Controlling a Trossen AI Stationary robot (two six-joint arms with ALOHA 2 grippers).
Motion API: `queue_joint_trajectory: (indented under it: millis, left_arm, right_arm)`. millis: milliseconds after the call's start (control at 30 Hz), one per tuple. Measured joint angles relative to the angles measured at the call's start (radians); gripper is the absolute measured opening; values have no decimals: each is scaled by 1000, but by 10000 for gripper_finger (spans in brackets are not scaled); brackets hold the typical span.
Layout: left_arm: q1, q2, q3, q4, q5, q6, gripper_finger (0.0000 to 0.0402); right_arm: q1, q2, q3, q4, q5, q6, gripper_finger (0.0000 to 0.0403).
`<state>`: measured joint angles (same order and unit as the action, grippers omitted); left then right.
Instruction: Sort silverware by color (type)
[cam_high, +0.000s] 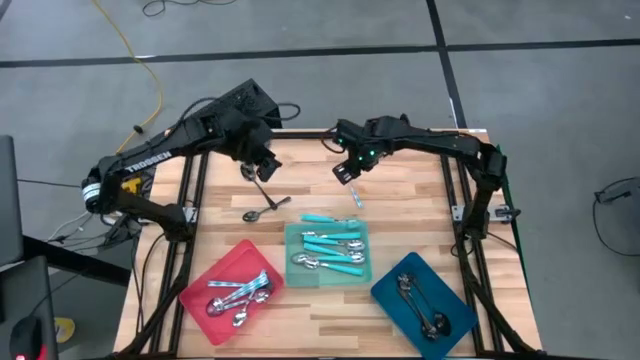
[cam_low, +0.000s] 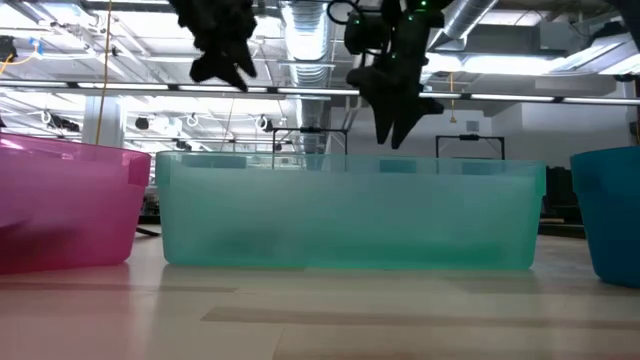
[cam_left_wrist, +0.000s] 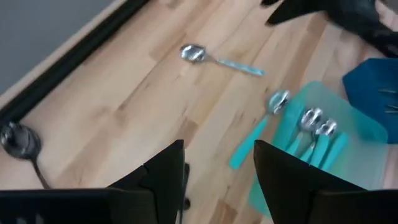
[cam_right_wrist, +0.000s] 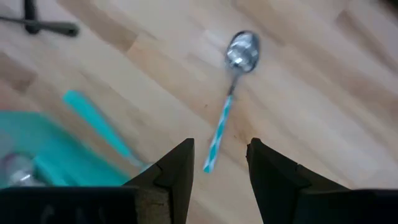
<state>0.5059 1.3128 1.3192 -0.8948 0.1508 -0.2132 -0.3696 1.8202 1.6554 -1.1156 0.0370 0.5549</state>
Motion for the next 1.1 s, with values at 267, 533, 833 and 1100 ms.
queue_joint_trajectory:
  millis: [267, 533, 833, 1100]
  left_arm:
    - [125, 4, -235, 37, 72, 31, 176]
    - [195, 17, -396, 141, -165, 263, 176]
    - [307, 38, -442, 221, -384, 113, 176]
    - [409, 155, -443, 229, -271, 155, 176]
  right_arm:
    - [20, 2, 0, 166, 42, -62, 169]
    - [27, 2, 0, 195, 39, -111, 169]
    - [24, 2, 0, 149, 41, -111, 169]
    - [17, 1, 0, 172, 41, -111, 169]
